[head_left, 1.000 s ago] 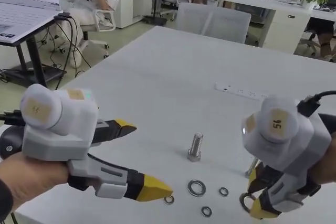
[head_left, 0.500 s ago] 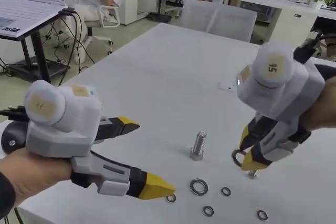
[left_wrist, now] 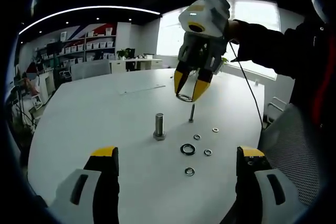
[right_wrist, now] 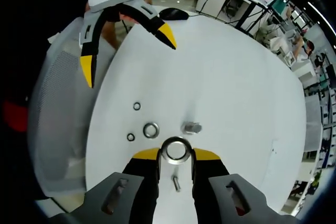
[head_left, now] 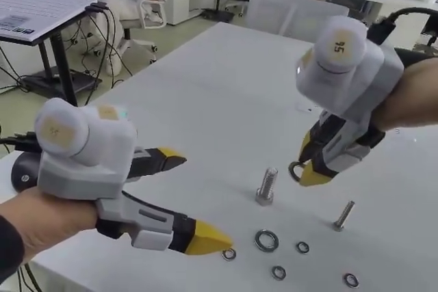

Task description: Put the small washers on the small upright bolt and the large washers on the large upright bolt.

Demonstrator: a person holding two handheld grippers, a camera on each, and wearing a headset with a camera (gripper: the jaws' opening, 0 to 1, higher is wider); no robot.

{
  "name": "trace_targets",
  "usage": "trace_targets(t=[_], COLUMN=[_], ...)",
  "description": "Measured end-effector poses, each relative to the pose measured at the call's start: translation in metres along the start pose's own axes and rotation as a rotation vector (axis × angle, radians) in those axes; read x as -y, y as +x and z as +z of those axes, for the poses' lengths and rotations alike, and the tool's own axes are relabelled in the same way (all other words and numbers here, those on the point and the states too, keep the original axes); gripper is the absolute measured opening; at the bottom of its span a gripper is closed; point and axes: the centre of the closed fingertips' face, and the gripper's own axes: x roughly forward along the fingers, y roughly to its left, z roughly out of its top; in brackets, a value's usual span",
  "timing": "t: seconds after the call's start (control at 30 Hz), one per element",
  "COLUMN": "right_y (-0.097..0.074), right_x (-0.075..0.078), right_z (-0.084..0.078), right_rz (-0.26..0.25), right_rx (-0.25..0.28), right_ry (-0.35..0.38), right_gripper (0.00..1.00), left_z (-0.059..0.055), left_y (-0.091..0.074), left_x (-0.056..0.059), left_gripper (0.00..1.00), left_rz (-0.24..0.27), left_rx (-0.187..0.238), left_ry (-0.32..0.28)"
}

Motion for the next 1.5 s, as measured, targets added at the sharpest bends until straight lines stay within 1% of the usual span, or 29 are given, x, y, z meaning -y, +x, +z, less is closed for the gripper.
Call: trace_targets(t=[0.13,0.4,0.53,0.83,1.17,1.33,1.5], right_y=[0.004,0.013,0.02,0.036,0.046,0.048,0.051], right_x=[0.008,0.021,0.025,0.027,0.031,0.028,0.03], right_z=[0.003,0.015,0.016,0.013,0.011,0.01,0.011], right_rz=[-0.01,0.007,0.018,0.045,0.066,0.07,0.076], right_rx=[-0.012,-0.005,-0.011,-0.039,-0.053,-0.057,-0.059], right_ry=[-0.017,-0.028,-0.034,-0.044,-0.047,-0.05,-0.047], right_gripper=[0.23,0.23,0.23,0.23,0.23,0.23,0.23], left_z=[-0.001,-0.003,-0.003,-0.005,-0.006,-0.006,-0.007], left_y=[0.001,0.001,0.001,0.001,0.0,0.0,-0.001], left_x=[-0.001,-0.003,-0.005,-0.006,-0.007,-0.006,-0.006], left_gripper=[0.93,0.93,0.93,0.92,0.92,0.92,0.92], left_rz=[0.002,0.005,0.009,0.013,0.019,0.021,0.021], left_rx=[-0.003,-0.007,-0.005,-0.009,-0.012,-0.012,-0.014], left_ry=[-0.003,-0.012,-0.017,-0.025,-0.035,-0.038,-0.039])
